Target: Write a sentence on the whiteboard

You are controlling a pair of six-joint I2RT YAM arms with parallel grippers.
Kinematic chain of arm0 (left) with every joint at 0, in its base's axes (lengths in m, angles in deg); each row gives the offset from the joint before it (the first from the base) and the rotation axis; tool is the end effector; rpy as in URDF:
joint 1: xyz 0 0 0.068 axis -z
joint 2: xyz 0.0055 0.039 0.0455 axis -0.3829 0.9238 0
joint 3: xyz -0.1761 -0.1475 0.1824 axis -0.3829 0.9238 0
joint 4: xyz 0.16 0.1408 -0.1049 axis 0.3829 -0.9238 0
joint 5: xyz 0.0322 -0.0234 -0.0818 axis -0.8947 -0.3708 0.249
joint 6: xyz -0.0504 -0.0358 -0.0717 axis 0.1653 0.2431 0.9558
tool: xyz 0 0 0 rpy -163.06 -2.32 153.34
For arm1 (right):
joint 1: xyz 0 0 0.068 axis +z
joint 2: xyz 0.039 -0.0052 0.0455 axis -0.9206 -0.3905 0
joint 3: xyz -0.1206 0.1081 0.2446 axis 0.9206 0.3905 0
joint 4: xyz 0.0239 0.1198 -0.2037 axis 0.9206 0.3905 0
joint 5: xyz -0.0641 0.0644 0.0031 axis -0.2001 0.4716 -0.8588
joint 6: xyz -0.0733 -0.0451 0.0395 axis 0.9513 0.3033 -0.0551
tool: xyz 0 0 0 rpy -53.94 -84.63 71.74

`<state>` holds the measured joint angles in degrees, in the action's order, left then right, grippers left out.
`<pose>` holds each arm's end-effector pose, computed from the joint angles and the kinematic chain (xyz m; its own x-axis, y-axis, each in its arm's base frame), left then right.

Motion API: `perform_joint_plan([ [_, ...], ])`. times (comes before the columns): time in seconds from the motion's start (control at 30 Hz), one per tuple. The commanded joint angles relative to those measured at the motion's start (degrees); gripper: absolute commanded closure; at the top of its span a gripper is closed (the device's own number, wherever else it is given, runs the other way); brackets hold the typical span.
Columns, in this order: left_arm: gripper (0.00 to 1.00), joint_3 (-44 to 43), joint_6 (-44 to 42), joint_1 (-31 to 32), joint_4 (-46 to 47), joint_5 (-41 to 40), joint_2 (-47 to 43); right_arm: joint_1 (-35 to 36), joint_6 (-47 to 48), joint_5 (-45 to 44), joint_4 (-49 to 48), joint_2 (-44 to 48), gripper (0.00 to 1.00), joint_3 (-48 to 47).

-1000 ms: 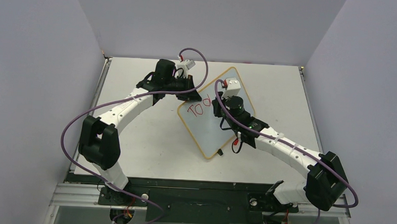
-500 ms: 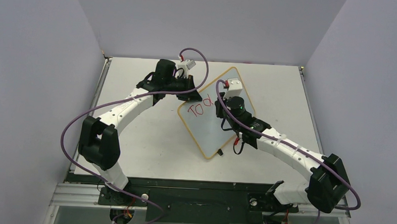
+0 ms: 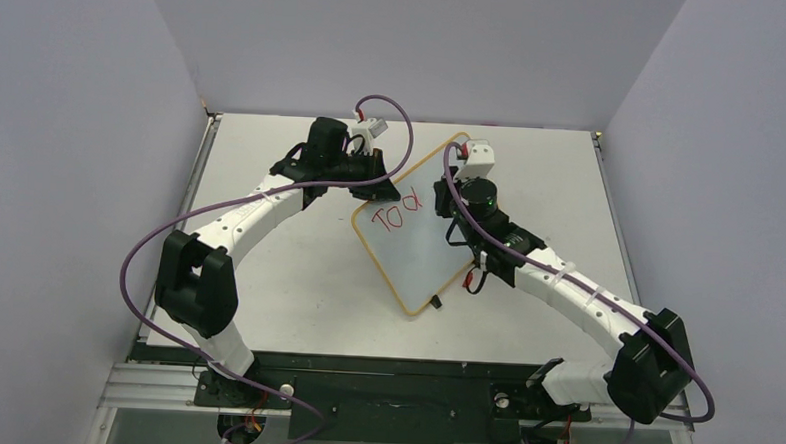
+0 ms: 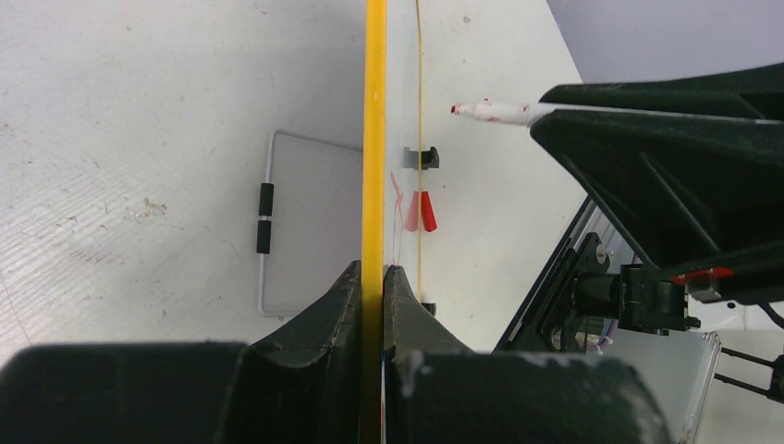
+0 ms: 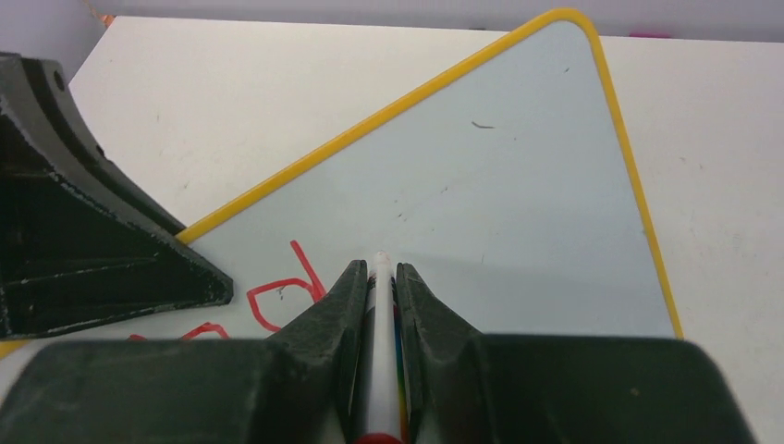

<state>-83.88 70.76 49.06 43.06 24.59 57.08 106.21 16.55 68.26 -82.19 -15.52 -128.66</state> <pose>0.3373 -0.2218 0.3116 -0.7516 0.0466 -0.6580 0.5511 0.5926 -0.5875 0.2641 0.1856 0.3339 -0.3256 0.1282 -0.9368 -0.3218 0.9166 0.2373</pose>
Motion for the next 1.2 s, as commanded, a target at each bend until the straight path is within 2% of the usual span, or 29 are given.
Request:
perform_joint_plan([
  [0.0, 1.00, -0.45, -4.76, 0.88, -0.98, -3.27, -1.20, -1.45, -0.11, 0.73, -3.07, -0.67, 1.00, -2.80],
  [0.73, 1.00, -0.24, -4.95, 1.45, -0.25, -3.90, -0.89, -3.61, -0.85, 4.89, -4.14, -5.58, 1.00, -6.13],
  [1.17, 1.00, -0.61, -5.02, 1.49, -0.48, -3.74, -0.62, -3.52, -1.51, 10.39, -5.23, -6.80, 1.00, -5.10],
])
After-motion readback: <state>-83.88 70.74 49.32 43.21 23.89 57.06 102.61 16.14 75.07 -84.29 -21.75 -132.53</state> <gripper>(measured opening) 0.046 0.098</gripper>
